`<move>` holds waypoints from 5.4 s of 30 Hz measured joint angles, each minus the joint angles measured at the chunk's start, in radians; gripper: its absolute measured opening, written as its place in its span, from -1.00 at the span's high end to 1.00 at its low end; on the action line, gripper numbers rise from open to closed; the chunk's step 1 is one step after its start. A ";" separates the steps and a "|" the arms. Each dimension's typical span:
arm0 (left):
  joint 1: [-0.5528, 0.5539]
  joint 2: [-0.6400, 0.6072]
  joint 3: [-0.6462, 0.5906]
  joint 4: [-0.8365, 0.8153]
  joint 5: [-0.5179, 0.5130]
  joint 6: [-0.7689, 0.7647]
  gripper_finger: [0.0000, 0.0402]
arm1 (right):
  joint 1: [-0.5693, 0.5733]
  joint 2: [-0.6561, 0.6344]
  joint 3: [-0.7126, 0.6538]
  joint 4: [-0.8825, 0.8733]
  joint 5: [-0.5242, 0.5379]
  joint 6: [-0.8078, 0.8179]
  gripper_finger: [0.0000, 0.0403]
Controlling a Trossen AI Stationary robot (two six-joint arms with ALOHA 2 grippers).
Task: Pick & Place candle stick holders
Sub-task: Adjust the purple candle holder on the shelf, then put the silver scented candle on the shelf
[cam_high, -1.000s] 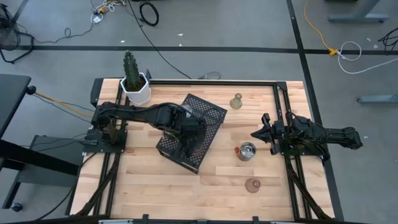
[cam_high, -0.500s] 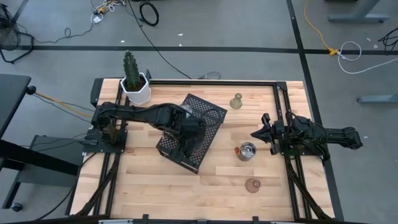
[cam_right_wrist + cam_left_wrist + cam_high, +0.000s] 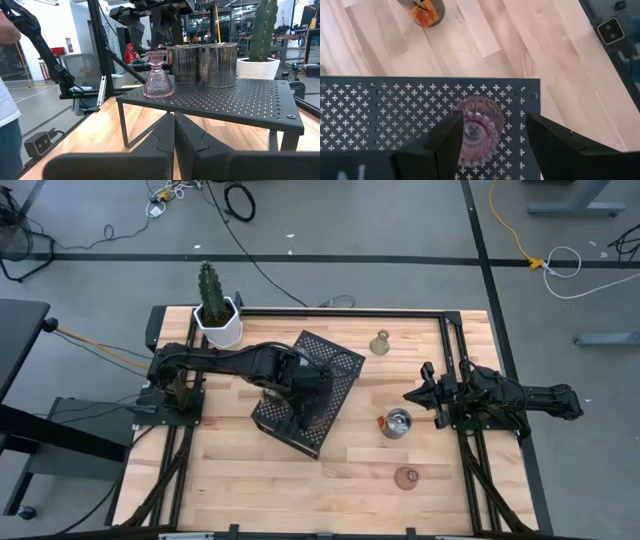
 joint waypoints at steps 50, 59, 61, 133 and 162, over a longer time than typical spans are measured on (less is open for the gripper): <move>0.305 -0.168 0.033 0.025 -0.074 -0.067 -0.10 | 0.000 0.000 0.000 0.000 0.000 0.000 0.94; 0.405 -0.248 0.033 -0.057 -0.076 -0.085 -0.09 | 0.000 0.000 0.000 0.000 0.000 0.000 0.94; 0.420 -0.264 0.033 -0.084 -0.076 -0.085 -0.08 | 0.000 0.000 0.000 0.000 0.000 0.000 0.94; 0.204 -1.308 -1.434 0.900 -0.025 -0.454 0.60 | 0.000 0.000 0.000 0.000 0.000 0.000 0.94; 0.166 -1.632 -1.823 1.248 -0.117 -0.445 0.82 | 0.000 0.000 0.000 0.000 0.000 0.000 0.94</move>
